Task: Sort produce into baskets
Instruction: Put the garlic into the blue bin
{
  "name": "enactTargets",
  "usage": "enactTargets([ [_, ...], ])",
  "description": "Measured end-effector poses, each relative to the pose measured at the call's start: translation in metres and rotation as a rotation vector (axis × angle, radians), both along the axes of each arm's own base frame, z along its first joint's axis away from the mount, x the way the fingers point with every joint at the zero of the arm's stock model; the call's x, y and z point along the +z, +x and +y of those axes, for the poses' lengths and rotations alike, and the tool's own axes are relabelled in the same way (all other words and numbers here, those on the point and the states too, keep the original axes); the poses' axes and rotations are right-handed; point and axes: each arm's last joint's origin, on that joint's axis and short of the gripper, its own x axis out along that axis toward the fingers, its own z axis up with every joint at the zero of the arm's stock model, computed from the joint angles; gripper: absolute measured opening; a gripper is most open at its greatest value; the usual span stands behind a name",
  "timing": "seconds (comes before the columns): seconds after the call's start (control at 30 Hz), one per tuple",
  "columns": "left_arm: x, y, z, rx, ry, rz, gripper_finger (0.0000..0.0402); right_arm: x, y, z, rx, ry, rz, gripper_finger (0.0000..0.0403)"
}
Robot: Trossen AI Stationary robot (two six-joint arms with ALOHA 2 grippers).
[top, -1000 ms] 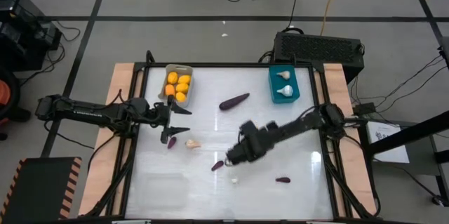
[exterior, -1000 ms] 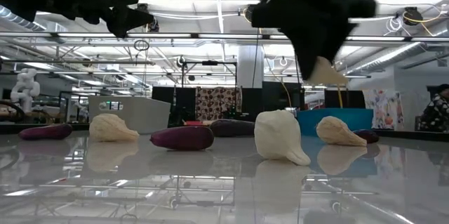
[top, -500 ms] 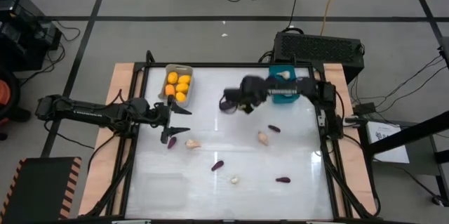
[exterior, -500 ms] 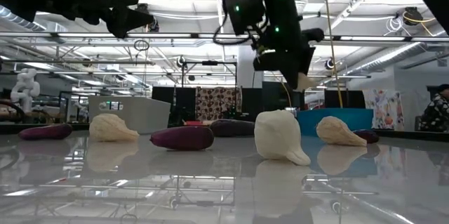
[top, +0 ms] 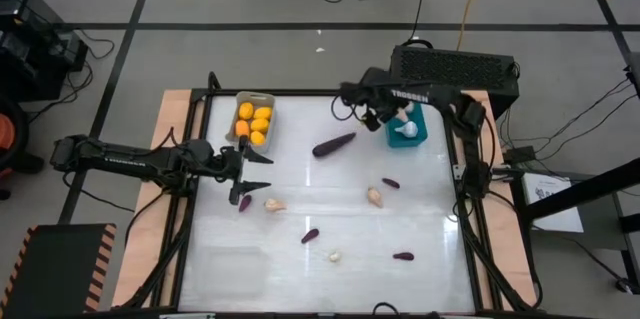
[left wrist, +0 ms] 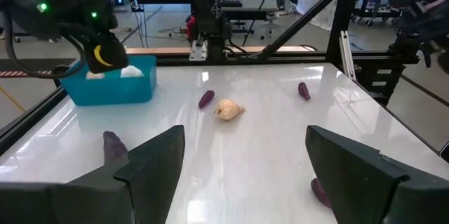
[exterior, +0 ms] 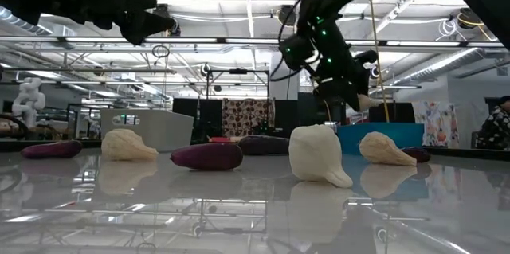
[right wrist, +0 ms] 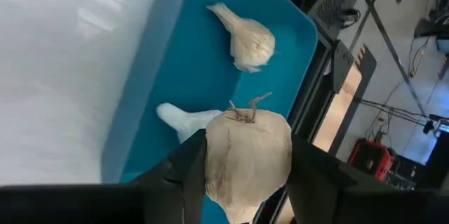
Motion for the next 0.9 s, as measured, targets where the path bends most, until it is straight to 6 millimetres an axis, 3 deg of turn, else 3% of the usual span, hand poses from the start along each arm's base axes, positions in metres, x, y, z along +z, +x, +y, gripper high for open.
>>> enactTargets([
  [0.17, 0.0, 0.0, 0.0, -0.002, 0.014, -0.001, 0.0304, -0.007, -0.009, -0.008, -0.02, 0.023, 0.028, 0.017],
  [0.53, 0.001, 0.0, 0.0, -0.002, 0.022, -0.007, 0.0304, -0.009, -0.016, -0.009, -0.018, 0.045, 0.047, 0.0261],
  [0.77, 0.004, 0.0, 0.0, 0.004, 0.028, -0.039, 0.0304, 0.027, -0.023, 0.01, -0.028, 0.048, -0.1, 0.0276],
  [0.9, 0.006, 0.001, 0.0, 0.005, 0.027, -0.06, 0.0304, 0.056, -0.025, 0.035, -0.044, -0.018, -0.224, 0.0276],
])
